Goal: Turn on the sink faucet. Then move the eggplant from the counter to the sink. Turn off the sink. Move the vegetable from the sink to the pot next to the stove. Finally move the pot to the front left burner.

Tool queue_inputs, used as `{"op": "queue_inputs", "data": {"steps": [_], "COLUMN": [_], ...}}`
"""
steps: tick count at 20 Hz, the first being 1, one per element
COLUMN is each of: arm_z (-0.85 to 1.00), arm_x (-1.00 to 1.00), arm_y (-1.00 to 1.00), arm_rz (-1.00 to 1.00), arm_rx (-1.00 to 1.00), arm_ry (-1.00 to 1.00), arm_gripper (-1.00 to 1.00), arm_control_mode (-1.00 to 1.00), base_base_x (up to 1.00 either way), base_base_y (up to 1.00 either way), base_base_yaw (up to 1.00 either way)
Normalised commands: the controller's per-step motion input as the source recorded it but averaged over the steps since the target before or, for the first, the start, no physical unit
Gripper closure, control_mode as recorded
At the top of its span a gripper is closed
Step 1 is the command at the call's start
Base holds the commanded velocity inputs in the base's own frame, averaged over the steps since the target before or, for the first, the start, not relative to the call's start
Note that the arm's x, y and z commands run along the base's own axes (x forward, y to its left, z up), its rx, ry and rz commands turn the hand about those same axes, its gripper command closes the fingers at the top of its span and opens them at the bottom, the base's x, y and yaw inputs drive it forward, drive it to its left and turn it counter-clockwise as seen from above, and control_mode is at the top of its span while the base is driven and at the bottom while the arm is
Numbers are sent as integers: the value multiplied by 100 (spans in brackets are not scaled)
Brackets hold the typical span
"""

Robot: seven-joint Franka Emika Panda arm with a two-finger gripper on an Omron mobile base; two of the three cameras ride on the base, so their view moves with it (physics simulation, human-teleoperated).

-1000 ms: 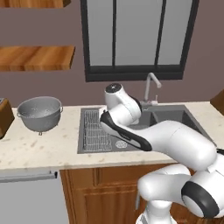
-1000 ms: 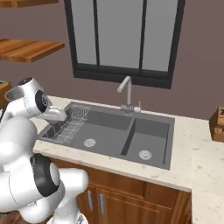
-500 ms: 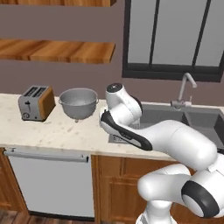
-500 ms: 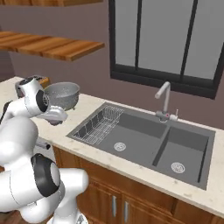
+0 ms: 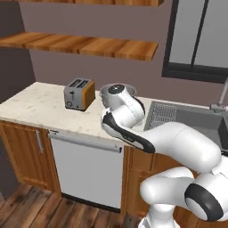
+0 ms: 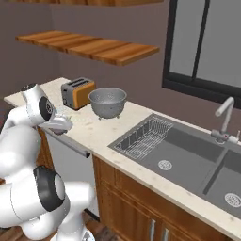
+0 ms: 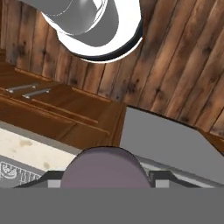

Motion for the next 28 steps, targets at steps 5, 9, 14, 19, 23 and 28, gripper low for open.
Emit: {"op": "queue_inputs", "data": {"steps": [5, 9, 14, 19, 23, 28], "arm_z": [0, 0, 0, 0, 0, 0], "arm_x": [0, 0, 0, 0, 0, 0], "arm_y": [0, 0, 0, 0, 0, 0], "arm_rz": [0, 0, 0, 0, 0, 0], "arm_rx": [0, 0, 0, 0, 0, 0], "arm_ry": [0, 0, 0, 0, 0, 0], "arm_gripper": [100, 100, 100, 100, 100, 100], "arm_control_mode": [100, 100, 100, 100, 100, 100], "base_base_x": [-11, -4, 0, 0, 0, 0], "base_base_y": [63, 64, 68, 68, 67, 68], "base_base_yaw": [36, 37, 38, 39, 40, 41]}}
